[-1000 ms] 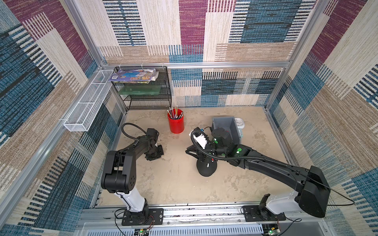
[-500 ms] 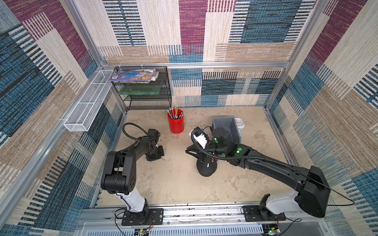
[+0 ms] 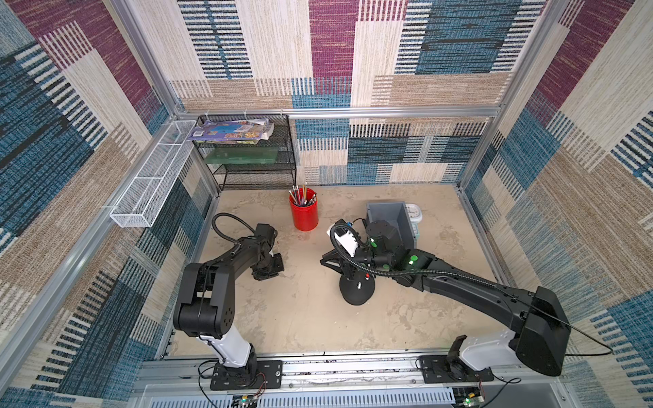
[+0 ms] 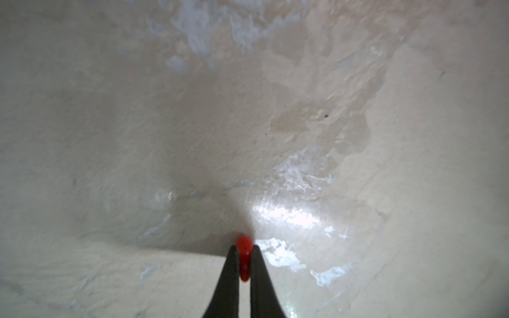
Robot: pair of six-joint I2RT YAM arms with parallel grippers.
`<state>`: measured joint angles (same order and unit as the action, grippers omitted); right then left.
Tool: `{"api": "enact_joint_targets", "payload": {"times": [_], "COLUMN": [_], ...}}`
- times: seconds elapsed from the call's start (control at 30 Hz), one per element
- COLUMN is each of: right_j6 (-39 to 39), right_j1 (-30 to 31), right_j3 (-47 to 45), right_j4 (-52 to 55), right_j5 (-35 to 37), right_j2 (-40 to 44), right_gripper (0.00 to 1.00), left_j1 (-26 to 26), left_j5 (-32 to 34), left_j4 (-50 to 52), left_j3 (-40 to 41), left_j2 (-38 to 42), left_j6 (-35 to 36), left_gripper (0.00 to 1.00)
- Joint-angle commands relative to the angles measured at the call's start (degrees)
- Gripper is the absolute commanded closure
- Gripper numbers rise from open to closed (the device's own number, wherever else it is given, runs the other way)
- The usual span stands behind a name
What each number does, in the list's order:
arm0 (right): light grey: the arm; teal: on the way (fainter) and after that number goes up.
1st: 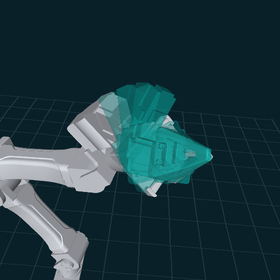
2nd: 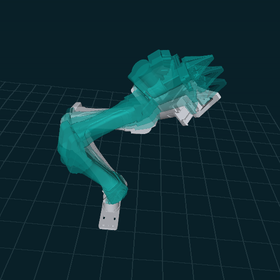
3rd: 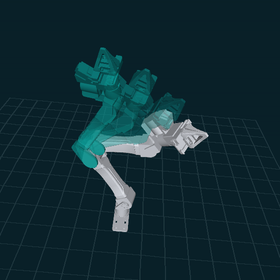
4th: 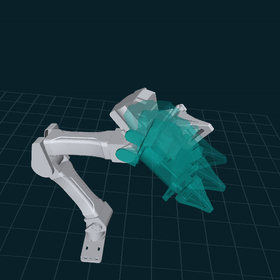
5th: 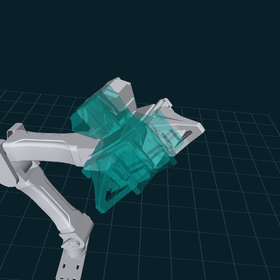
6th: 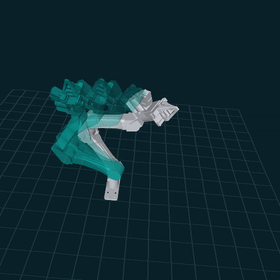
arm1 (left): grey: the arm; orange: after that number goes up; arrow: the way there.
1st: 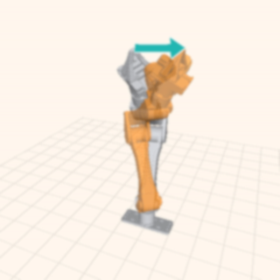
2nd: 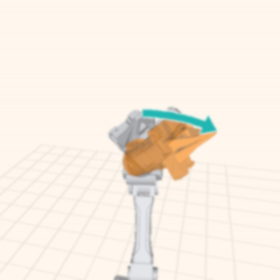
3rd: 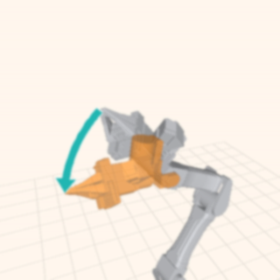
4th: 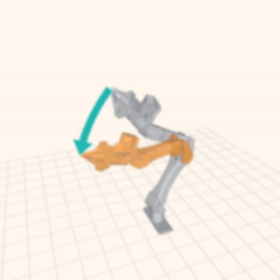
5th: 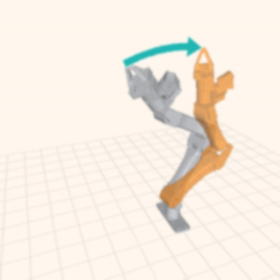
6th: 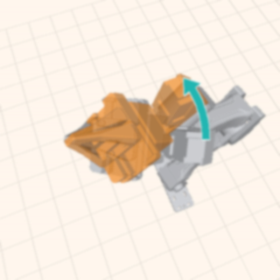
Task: Cover the protruding screws with screw protection sleeves
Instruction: Pick up the screw protection sleeve from the center of the board.
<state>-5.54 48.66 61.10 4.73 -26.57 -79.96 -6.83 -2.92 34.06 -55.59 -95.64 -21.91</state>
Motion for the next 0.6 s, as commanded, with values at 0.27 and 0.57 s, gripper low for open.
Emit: {"api": "enact_joint_targets", "payload": {"times": [0.27, 0.57], "right_j6": [-6.30, 4.91], "right_j1": [-7.42, -10.49], "right_j3": [6.24, 19.13], "right_j4": [-3.19, 0.07], "right_j5": [-8.64, -13.71], "right_j2": [0.12, 3.77], "right_gripper": [0.75, 0.72], "left_j1": [-0.90, -1.08], "left_j5": [-2.10, -35.86], "left_j4": [-9.13, -32.33], "left_j3": [0.40, -6.63], "left_j2": [21.31, 34.10], "left_j6": [5.77, 14.49], "left_gripper": [1.00, 1.00]}}
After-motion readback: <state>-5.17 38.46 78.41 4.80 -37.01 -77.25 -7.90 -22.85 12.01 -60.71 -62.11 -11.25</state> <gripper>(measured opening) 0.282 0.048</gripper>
